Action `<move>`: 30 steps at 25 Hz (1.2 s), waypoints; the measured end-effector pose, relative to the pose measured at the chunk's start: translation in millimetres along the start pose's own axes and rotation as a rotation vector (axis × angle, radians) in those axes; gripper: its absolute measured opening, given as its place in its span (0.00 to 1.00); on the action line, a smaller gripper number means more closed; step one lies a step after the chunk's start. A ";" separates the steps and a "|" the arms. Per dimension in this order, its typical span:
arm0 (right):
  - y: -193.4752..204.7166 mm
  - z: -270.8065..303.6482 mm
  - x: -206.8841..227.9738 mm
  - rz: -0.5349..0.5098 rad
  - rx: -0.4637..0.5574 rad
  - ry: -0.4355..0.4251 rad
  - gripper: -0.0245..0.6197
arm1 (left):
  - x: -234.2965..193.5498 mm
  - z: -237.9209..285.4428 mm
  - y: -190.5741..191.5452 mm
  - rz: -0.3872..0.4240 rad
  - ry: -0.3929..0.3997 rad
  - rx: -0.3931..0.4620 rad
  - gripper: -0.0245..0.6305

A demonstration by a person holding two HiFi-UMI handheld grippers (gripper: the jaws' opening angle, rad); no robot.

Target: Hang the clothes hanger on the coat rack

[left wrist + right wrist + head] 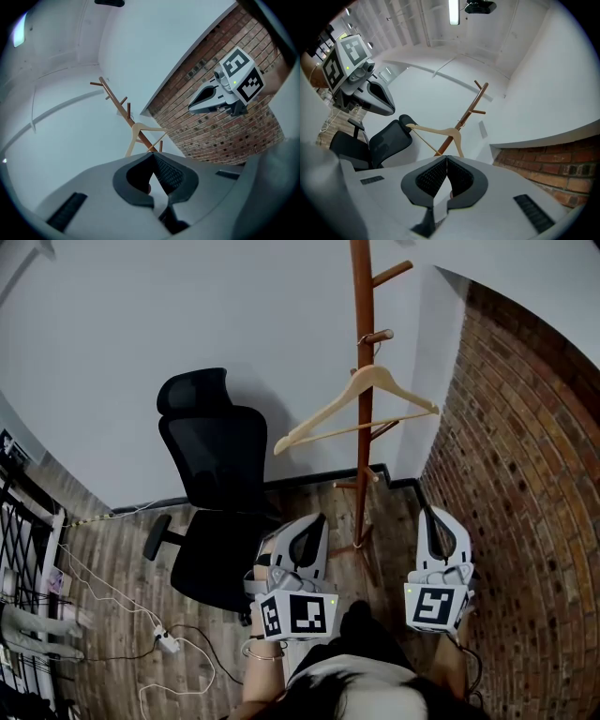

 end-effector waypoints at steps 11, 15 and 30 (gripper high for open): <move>-1.8 -34.3 -9.3 -0.027 -0.010 0.030 0.09 | 15.0 -33.1 0.1 -0.003 0.003 0.006 0.05; -3.3 -42.8 -12.4 -0.029 -0.006 0.029 0.09 | 17.3 -39.4 -1.0 0.008 0.001 0.007 0.05; 6.3 -38.2 -5.3 0.012 -0.020 -0.008 0.09 | 19.8 -13.3 -12.9 -0.021 0.016 0.037 0.05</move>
Point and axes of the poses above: the fingertips, and each gripper's own axes: z forward along the fingers, x to its right, y out of its underside, the point moved 2 cm from there along -z, backward along the fingers, and after that the axes turned 6 degrees about y, right-handed, at the moved point
